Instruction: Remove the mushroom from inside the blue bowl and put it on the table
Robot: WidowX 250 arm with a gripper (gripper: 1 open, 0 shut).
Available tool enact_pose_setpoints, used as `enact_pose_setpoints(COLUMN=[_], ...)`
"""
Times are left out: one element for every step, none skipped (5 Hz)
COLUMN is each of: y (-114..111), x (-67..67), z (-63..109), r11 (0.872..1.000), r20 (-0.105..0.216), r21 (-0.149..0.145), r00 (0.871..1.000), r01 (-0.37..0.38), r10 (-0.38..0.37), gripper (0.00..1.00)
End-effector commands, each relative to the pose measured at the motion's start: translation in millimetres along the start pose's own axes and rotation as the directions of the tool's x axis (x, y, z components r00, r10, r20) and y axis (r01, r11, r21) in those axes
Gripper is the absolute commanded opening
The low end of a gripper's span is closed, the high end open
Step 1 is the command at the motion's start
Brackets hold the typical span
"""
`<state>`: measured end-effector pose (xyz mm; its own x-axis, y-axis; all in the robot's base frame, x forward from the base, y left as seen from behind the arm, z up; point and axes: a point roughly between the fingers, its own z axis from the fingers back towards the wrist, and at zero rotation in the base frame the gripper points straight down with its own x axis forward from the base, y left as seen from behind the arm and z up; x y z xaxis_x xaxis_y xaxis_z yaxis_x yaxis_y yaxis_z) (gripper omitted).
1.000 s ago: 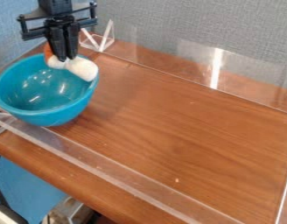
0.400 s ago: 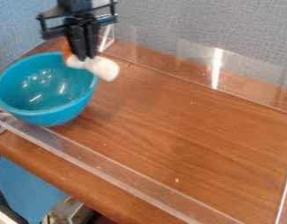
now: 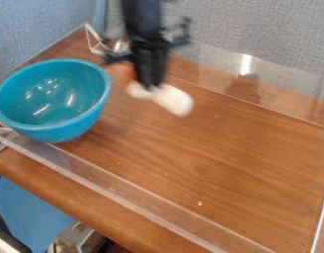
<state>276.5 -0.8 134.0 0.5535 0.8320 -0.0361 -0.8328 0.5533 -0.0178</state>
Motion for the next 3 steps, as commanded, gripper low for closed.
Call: enact_pose_setpoints(y=[-31, -34, -40], x=[-32.2, -47.2, -66.4], z=[-4.3, -19.1, -39.1], r11=[0.998, 0.995, 0.977], r20=[0.031, 0.044, 0.072], r21=[-0.029, -0.013, 0.016], r00=[0.998, 0.994, 0.974], r01=[0.047, 0.103, 0.215], r10=[-0.046, -0.102, -0.215], gripper=[0.0, 0.0, 0.0])
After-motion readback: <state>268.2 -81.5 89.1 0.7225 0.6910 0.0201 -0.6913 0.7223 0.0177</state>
